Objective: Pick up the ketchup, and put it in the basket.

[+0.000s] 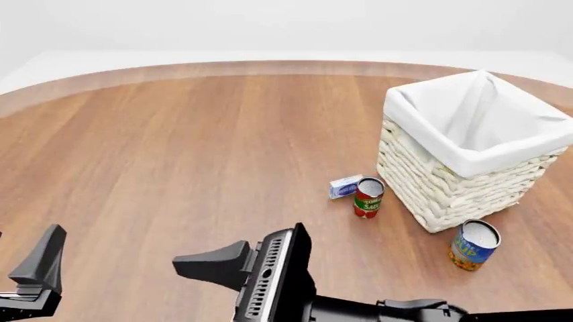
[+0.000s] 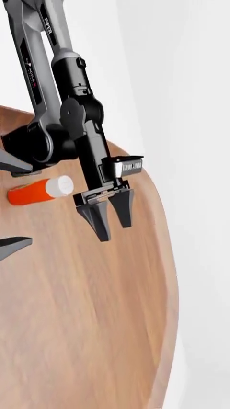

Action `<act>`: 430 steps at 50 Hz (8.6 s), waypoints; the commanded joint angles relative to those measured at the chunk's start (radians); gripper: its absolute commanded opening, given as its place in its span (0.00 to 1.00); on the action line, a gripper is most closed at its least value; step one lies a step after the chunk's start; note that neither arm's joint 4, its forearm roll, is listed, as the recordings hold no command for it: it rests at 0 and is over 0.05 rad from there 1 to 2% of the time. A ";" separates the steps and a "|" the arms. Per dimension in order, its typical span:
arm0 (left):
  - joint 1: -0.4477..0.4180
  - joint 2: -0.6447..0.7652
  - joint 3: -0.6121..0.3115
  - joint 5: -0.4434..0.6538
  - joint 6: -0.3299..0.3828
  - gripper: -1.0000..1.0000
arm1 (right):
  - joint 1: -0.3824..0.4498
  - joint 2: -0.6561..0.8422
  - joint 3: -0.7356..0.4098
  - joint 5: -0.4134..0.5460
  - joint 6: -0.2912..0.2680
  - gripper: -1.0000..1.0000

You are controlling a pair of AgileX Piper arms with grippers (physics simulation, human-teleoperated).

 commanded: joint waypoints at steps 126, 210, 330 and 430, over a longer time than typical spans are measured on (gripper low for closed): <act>0.000 0.000 0.000 0.000 0.000 1.00 | 0.059 0.576 -0.380 -0.004 0.234 1.00; 0.000 0.000 0.000 0.000 0.000 1.00 | -0.027 0.729 -0.544 0.010 0.264 0.00; 0.000 0.000 0.000 0.000 0.000 1.00 | -1.152 -0.070 -0.281 0.084 -0.092 0.00; 0.000 0.000 0.000 0.000 0.000 1.00 | -1.447 0.322 -0.297 0.042 -0.078 0.00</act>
